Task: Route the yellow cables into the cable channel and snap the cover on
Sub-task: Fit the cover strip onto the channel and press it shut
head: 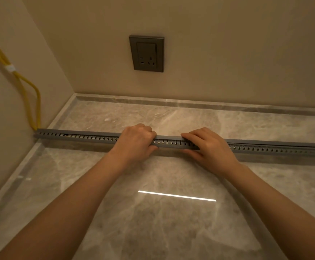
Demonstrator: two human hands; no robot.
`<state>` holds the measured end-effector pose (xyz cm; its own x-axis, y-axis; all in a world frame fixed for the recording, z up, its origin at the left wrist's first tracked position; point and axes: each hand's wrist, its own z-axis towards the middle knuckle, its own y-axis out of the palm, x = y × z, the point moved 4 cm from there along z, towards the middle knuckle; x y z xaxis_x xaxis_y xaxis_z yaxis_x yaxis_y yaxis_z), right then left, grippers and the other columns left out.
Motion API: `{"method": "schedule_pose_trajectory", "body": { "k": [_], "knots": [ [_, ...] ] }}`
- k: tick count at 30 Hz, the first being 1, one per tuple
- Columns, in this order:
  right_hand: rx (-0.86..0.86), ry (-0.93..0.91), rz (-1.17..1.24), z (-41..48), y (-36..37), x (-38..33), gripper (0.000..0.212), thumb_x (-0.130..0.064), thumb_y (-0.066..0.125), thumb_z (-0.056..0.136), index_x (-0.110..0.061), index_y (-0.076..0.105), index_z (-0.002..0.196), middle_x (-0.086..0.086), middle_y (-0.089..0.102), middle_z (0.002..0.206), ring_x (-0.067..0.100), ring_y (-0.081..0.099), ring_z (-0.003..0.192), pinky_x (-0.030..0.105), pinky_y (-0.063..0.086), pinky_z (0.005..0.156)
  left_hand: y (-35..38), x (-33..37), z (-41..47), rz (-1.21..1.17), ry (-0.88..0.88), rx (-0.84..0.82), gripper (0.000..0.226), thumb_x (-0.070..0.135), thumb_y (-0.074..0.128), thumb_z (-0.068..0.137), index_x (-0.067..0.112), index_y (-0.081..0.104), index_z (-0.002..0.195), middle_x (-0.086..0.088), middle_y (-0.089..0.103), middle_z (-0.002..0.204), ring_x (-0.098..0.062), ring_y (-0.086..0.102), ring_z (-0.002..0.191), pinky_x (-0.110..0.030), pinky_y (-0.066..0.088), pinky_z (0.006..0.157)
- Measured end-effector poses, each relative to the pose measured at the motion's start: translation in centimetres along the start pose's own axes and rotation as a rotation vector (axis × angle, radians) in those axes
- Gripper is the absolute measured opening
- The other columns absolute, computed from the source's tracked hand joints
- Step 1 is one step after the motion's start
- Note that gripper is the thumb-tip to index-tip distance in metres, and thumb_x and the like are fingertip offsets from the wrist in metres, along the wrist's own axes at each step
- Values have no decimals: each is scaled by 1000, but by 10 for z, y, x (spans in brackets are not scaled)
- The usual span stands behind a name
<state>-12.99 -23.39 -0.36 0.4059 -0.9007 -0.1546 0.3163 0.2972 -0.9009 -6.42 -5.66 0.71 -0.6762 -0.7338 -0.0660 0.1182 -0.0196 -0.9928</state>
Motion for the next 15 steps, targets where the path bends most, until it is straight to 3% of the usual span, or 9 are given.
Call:
{"method": "schedule_pose_trajectory", "body": {
  "k": [6,15],
  "knots": [
    [-19,29,2,2,-3,-3,36,-16,82,67,-2,68,98,13,67,87,30,62,77,38,53,61,0,2,-1,-3,19,14,33,40,53,87,11,62,97,-5,63,94,-23,55,91,-31,37,66],
    [-84,52,-21,11,-2,-2,32,-26,70,80,-7,64,105,10,65,94,29,57,89,39,48,67,2,1,-2,-26,4,33,31,40,54,86,12,62,94,-3,62,90,-21,54,87,-30,38,65]
  ]
}}
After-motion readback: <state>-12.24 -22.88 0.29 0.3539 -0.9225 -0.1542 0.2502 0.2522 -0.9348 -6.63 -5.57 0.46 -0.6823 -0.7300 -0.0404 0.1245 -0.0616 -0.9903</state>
